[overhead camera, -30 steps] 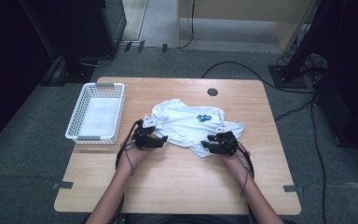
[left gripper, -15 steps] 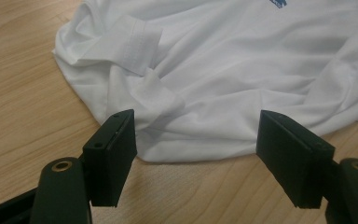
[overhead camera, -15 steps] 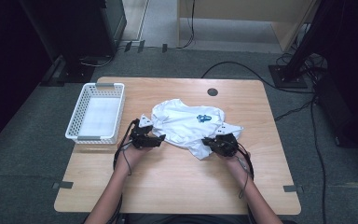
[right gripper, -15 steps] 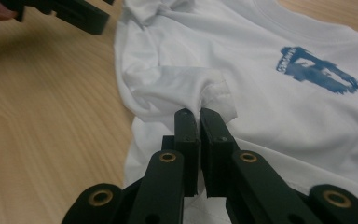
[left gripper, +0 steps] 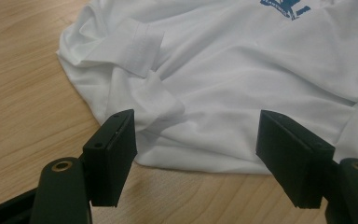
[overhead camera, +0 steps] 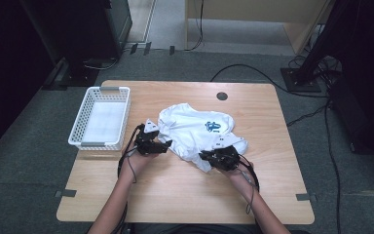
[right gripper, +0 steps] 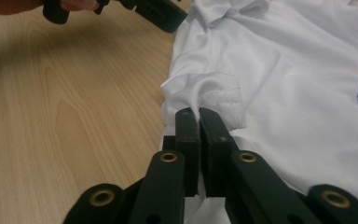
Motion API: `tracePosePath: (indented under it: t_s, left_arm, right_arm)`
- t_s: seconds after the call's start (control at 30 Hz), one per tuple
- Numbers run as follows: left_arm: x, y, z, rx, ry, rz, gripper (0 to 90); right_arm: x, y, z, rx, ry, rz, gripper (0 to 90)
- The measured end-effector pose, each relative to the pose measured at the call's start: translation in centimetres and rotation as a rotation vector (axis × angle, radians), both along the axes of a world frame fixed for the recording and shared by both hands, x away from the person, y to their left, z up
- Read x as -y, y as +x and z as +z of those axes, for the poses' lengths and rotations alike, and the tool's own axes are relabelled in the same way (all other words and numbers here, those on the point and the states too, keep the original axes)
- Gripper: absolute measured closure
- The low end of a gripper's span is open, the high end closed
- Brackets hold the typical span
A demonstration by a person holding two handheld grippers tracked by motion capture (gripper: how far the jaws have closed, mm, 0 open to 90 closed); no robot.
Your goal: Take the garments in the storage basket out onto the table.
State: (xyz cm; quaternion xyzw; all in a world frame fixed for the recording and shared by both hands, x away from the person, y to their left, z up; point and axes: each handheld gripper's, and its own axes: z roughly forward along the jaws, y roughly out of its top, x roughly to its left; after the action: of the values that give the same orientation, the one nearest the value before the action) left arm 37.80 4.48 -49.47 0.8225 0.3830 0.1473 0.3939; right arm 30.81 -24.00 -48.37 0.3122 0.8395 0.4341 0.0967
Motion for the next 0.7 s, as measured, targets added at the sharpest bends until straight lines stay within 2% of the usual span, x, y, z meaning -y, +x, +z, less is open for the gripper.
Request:
tracePosePath:
  t_s: [0.1, 0.3, 0.43, 0.7]
  left_arm:
    - [0.1, 0.0, -0.1, -0.003, 0.004, -0.003, 29.4]
    - [0.1, 0.0, 0.1, 0.001, 0.002, -0.001, 29.5]
    - [0.0, 0.0, 0.1, 0.002, 0.001, 0.001, 29.5]
    - [0.0, 0.0, 0.3, 0.006, -0.003, 0.002, 29.5]
  right_arm:
    - [-0.5, -0.1, -0.5, -0.015, -0.018, 0.02, 89.7]
    - [-1.5, -0.6, -0.7, -0.04, 0.017, 0.062, 89.7]
    - [-2.6, -1.2, -0.4, -0.031, 0.038, 0.09, 89.7]
    - [-4.6, -2.6, 1.1, 0.01, 0.096, 0.126, 89.7]
